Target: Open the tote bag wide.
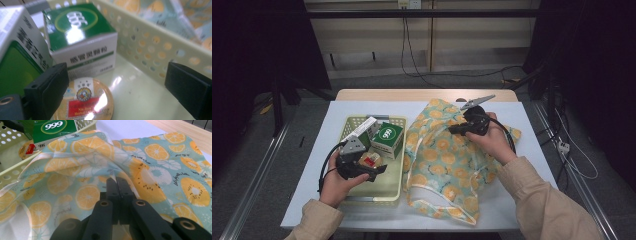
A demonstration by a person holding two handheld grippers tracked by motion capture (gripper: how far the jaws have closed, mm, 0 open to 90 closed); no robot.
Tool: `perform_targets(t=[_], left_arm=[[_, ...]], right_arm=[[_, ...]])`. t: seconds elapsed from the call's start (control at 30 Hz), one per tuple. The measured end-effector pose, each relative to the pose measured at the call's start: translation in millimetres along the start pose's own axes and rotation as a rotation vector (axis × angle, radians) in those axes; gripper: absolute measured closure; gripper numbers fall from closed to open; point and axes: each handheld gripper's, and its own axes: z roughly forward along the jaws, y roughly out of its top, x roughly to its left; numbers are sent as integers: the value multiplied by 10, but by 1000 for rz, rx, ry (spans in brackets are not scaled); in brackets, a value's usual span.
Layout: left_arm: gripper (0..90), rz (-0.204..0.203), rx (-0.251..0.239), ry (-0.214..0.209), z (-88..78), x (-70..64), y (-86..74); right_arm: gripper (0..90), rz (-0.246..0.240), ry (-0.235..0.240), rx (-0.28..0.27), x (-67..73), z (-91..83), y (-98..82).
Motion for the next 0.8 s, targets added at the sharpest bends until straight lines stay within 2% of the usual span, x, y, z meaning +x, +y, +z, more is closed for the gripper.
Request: perform_targets(t=[0.2, 0.23, 0.27, 0.37, 0.47, 0.53, 0.6, 0.63, 0.8], left_arm=[[53, -10, 80, 21, 80, 43, 4], [53, -11, 84, 46, 97, 48, 0], [53, -20, 83, 36, 114, 65, -6], [56, -38, 113, 57, 158, 103, -18], [74, -62, 130, 41, 203, 139, -35], [97, -57, 157, 54, 239, 150, -40], [90, -29, 166, 61, 262, 146, -41], [91, -27, 168, 75, 268, 147, -40], [92, -7, 162, 81, 280, 144, -37]], right_arm=[[900, -3, 1, -4, 1, -23, 4], [900, -2, 2, -5, 3, -29, 4], [900, -3, 1, -4, 4, -32, 3], [900, -4, 3, -8, 6, -48, 4], [900, -5, 7, -10, 10, -63, 6], [900, -8, 7, -10, 13, -71, 7], [900, -10, 9, -10, 13, -77, 7], [900, -10, 10, -11, 11, -79, 6], [900, -11, 11, -12, 3, -99, 3]])
